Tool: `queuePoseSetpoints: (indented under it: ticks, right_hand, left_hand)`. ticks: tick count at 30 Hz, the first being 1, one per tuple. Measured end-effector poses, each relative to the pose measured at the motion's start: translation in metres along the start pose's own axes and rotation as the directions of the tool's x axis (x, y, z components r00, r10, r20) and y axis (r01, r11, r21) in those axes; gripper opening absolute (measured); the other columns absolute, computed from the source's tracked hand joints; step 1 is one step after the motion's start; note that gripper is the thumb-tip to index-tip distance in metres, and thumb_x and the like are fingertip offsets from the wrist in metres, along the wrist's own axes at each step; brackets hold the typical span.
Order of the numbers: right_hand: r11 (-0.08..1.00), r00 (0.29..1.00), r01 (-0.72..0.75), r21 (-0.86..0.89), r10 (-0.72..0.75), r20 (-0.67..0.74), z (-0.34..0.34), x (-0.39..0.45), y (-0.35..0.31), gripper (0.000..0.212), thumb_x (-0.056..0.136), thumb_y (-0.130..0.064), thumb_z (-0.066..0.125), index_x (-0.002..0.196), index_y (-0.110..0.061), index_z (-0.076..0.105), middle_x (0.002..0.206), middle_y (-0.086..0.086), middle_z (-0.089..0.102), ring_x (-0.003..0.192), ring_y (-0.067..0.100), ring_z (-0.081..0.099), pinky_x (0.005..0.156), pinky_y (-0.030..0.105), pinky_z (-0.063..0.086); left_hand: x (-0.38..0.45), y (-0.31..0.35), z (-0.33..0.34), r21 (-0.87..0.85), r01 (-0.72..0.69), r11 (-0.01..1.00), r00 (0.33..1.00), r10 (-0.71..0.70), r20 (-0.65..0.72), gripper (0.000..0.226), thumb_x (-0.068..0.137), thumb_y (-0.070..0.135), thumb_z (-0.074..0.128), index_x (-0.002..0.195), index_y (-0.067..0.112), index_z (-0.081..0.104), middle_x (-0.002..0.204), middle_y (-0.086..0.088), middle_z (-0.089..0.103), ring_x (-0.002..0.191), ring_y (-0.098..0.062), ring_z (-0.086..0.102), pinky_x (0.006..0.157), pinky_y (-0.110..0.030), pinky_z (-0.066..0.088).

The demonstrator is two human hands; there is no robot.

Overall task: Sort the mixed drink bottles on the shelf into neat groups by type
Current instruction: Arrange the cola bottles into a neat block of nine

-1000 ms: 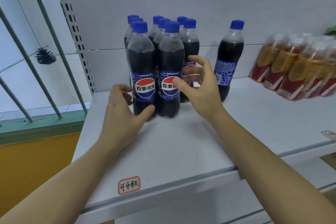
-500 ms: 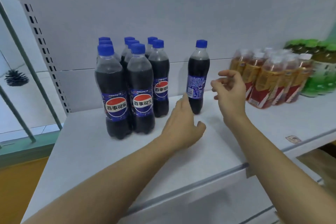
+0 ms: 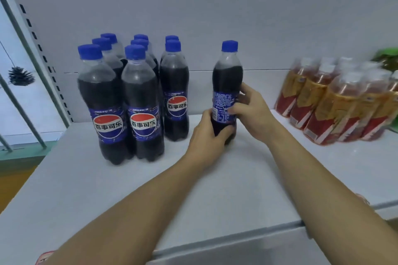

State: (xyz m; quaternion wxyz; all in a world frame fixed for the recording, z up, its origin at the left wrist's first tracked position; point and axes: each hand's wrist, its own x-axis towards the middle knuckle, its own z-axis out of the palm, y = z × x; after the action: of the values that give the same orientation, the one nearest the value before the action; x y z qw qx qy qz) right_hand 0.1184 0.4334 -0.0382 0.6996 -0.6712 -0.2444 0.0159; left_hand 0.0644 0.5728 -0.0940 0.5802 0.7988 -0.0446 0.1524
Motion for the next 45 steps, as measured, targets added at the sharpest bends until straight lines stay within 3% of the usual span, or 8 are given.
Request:
queuePoseSetpoints:
  ticks: [10,17,22,27,32,36,41,45]
  right_hand:
    - [0.987,0.982,0.104,0.121,-0.082,-0.172,0.012,-0.006,-0.003,0.057,0.079,-0.025,0.085,0.123,-0.026,0.049,0.110,0.007,0.072,0.093,0.019,0.075,0.078,0.035,0.062]
    - [0.896,0.998,0.034,0.443,-0.056,0.037,0.003,-0.008,-0.012,0.062,0.079,-0.031,0.070,0.133,-0.004,0.056,0.106,0.010,0.072,0.095,0.023,0.070,0.085,0.038,0.057]
    - [0.911,0.981,0.156,0.380,-0.100,-0.165,0.005,-0.012,-0.014,0.047,0.086,-0.023,0.074,0.126,-0.008,0.056,0.097,0.000,0.075,0.089,0.020,0.074,0.078,0.033,0.058]
    - [0.963,0.969,0.155,0.220,-0.105,-0.223,0.014,-0.019,-0.027,0.069,0.076,-0.038,0.080,0.133,-0.016,0.049,0.108,-0.009,0.074,0.099,0.012,0.074,0.080,0.028,0.062]
    - [0.985,0.982,0.125,0.121,-0.140,0.130,0.034,-0.035,-0.040,0.078,0.072,-0.037,0.079,0.141,-0.036,0.042,0.121,-0.014,0.068,0.106,0.009,0.072,0.077,0.027,0.061]
    - [0.981,0.971,0.192,-0.008,-0.189,0.145,0.055,-0.042,-0.044,0.082,0.069,-0.037,0.083,0.136,-0.049,0.037,0.108,-0.035,0.065,0.102,-0.007,0.068,0.070,0.014,0.056]
    - [0.925,0.953,0.280,-0.257,-0.234,0.195,0.078,-0.022,-0.035,0.092,0.077,-0.021,0.089,0.146,-0.044,0.033,0.127,-0.013,0.063,0.103,0.005,0.068,0.076,0.021,0.061]
    - [0.944,0.970,0.240,-0.226,-0.224,0.092,0.086,-0.012,-0.021,0.092,0.075,-0.024,0.091,0.147,-0.046,0.036,0.126,-0.016,0.063,0.101,0.006,0.068,0.078,0.023,0.062]
  left_hand:
    - [-0.018,0.025,-0.007,-0.165,-0.097,0.982,0.995,0.097,-0.008,0.064,0.071,0.043,0.084,0.120,0.032,0.045,0.101,0.010,0.069,0.077,-0.011,0.073,0.060,-0.024,0.056]
    - [-0.014,0.022,-0.010,-0.346,0.016,0.938,0.996,0.016,0.088,0.047,0.069,0.036,0.073,0.115,0.027,0.067,0.107,-0.022,0.069,0.105,-0.056,0.062,0.086,-0.077,0.045]
    - [-0.020,0.037,-0.004,-0.146,0.008,0.989,1.000,-0.006,0.011,0.077,0.056,0.057,0.093,0.117,0.035,0.052,0.105,0.002,0.070,0.071,-0.015,0.072,0.053,-0.027,0.053]
    - [-0.032,0.059,-0.032,0.120,0.014,0.993,0.998,-0.007,-0.059,0.059,0.069,0.034,0.093,0.116,0.033,0.057,0.102,0.010,0.070,0.077,-0.011,0.074,0.060,-0.027,0.062]
    - [-0.074,0.073,-0.054,0.129,-0.060,0.990,0.982,0.082,-0.172,0.044,0.083,0.033,0.080,0.119,0.036,0.053,0.097,0.021,0.066,0.090,0.008,0.066,0.062,-0.007,0.052]
    - [-0.102,0.076,-0.085,0.447,-0.106,0.888,0.980,0.170,-0.107,0.048,0.084,0.054,0.068,0.127,0.035,0.059,0.115,0.023,0.065,0.105,0.004,0.064,0.083,-0.013,0.054]
    - [-0.120,0.058,-0.166,0.624,-0.194,0.757,0.767,0.514,-0.384,0.038,0.098,0.038,0.051,0.078,0.016,0.074,0.073,0.012,0.071,0.073,-0.008,0.067,0.062,-0.032,0.053]
    - [-0.081,0.034,-0.209,0.440,-0.090,0.893,0.696,0.372,-0.614,0.038,0.098,0.037,0.039,0.103,0.004,0.057,0.095,-0.008,0.061,0.088,-0.026,0.058,0.076,-0.046,0.051]
